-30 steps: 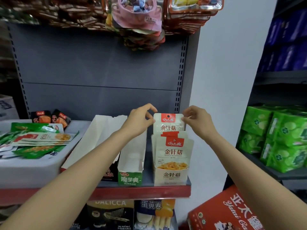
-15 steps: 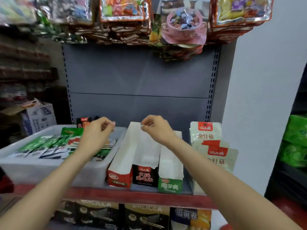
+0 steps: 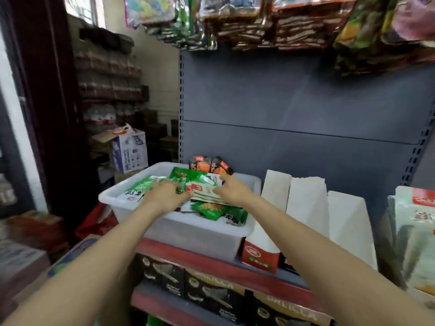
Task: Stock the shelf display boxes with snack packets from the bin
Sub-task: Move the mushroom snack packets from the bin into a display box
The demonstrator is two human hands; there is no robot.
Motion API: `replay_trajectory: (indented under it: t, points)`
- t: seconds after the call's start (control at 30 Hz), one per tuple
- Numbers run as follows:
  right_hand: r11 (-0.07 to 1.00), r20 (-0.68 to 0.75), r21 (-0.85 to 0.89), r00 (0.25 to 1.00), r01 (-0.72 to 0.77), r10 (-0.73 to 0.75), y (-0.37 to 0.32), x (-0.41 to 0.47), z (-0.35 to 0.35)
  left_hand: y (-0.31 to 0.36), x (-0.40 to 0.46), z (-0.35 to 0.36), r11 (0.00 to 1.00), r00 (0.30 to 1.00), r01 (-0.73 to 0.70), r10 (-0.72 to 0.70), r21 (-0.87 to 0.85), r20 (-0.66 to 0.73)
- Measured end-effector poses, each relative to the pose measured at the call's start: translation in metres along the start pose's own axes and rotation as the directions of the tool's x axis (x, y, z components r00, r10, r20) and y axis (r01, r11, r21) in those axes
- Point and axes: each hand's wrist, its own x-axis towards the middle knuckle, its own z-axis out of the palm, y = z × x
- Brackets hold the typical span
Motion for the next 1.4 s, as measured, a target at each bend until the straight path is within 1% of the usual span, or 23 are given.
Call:
replay_trajectory:
  t: [0.07,0.1,0.17,0.27,0.37,0.43,0.53,0.57,0.6,0.67,0.7,0.73,0.83,0.9,0.97,1.0,1.03,1.07,1.13,1.17,1.2,1.33,1.4]
  points:
    - [0.994,0.087,-0.098,0.995,-0.042,0.050,-0.004,0.006,0.010,-0.005,0.002,0.001,1.000,1.000,-0.006,0.006,-0.022,0.001]
    - [0.990,0.103,-0.138,0.993,-0.039,0.053,-0.006,0.007,0.014,-0.006,0.002,0.002,1.000,1.000,-0.008,0.008,-0.025,-0.006]
    - [0.983,0.119,-0.184,0.992,-0.007,0.029,-0.011,0.009,0.023,-0.005,0.002,0.003,1.000,1.000,-0.004,0.004,-0.016,0.000]
    - [0.976,0.093,-0.207,0.995,0.067,-0.048,-0.015,0.011,0.033,-0.002,0.000,0.004,0.999,1.000,0.016,-0.016,-0.031,-0.014]
    - [0.989,0.054,-0.128,0.996,0.071,-0.064,-0.015,0.007,0.033,-0.005,-0.001,0.005,0.988,0.996,0.045,-0.056,-0.147,-0.072]
    - [0.996,0.068,-0.056,0.995,0.073,-0.069,-0.016,0.002,0.030,-0.005,-0.005,0.004,0.966,0.988,0.075,-0.106,-0.249,-0.112]
    - [0.994,0.089,0.024,0.990,0.106,-0.108,-0.017,-0.005,0.021,0.000,-0.012,-0.001,0.934,0.971,0.110,-0.173,-0.341,-0.163]
    - [0.992,0.090,0.043,0.989,0.117,-0.120,-0.017,-0.007,0.018,0.003,-0.013,-0.003,0.911,0.965,0.102,-0.187,-0.399,-0.181]
    - [0.990,0.068,0.079,0.990,0.121,-0.126,-0.017,-0.010,0.016,0.005,-0.015,-0.005,0.864,0.960,0.076,-0.199,-0.498,-0.199]
    - [0.976,-0.016,0.170,0.990,0.137,-0.137,-0.017,-0.017,0.011,0.009,-0.023,-0.014,0.706,0.954,0.025,-0.228,-0.708,-0.195]
    - [0.965,-0.055,0.208,0.987,0.158,-0.150,-0.017,-0.021,0.008,0.010,-0.026,-0.017,0.625,0.954,0.009,-0.240,-0.780,-0.181]
    - [0.954,-0.080,0.245,0.984,0.172,-0.157,-0.018,-0.026,0.005,0.012,-0.030,-0.020,0.592,0.955,-0.013,-0.232,-0.806,-0.186]
    - [0.921,-0.126,0.343,0.981,0.184,-0.149,-0.019,-0.041,-0.004,0.020,-0.040,-0.027,0.583,0.951,-0.076,-0.202,-0.809,-0.235]
    - [0.885,-0.182,0.427,0.977,0.183,-0.114,-0.017,-0.049,-0.012,0.030,-0.049,-0.032,0.562,0.935,-0.131,-0.203,-0.817,-0.290]
    - [0.849,-0.244,0.498,0.968,0.177,-0.059,-0.011,-0.059,-0.022,0.042,-0.060,-0.037,0.490,0.931,-0.170,-0.205,-0.855,-0.303]
    - [0.835,-0.282,0.521,0.959,0.175,-0.025,-0.007,-0.063,-0.027,0.049,-0.065,-0.040,0.432,0.946,-0.168,-0.183,-0.886,-0.269]
    - [0.821,-0.321,0.544,0.947,0.172,0.014,-0.002,-0.069,-0.032,0.057,-0.070,-0.040,0.381,0.967,-0.156,-0.130,-0.911,-0.220]
    - [0.805,-0.353,0.569,0.934,0.169,0.054,0.005,-0.074,-0.037,0.065,-0.073,-0.038,0.374,0.982,-0.148,-0.058,-0.916,-0.182]
    - [0.776,-0.393,0.607,0.914,0.173,0.103,0.018,-0.087,-0.049,0.084,-0.077,-0.033,0.494,0.982,-0.188,0.078,-0.849,-0.172]
    - [0.773,-0.401,0.611,0.909,0.173,0.114,0.025,-0.093,-0.056,0.095,-0.077,-0.031,0.528,0.977,-0.214,0.118,-0.822,-0.179]
    - [0.780,-0.410,0.603,0.904,0.167,0.123,0.032,-0.100,-0.063,0.107,-0.077,-0.030,0.522,0.973,-0.230,0.145,-0.821,-0.180]
    - [0.828,-0.477,0.540,0.866,0.153,0.151,0.065,-0.126,-0.101,0.161,-0.080,-0.025,0.429,0.964,-0.217,0.234,-0.877,-0.124]
    - [0.864,-0.522,0.484,0.839,0.142,0.154,0.084,-0.139,-0.121,0.190,-0.081,-0.018,0.411,0.951,-0.234,0.283,-0.881,-0.121]
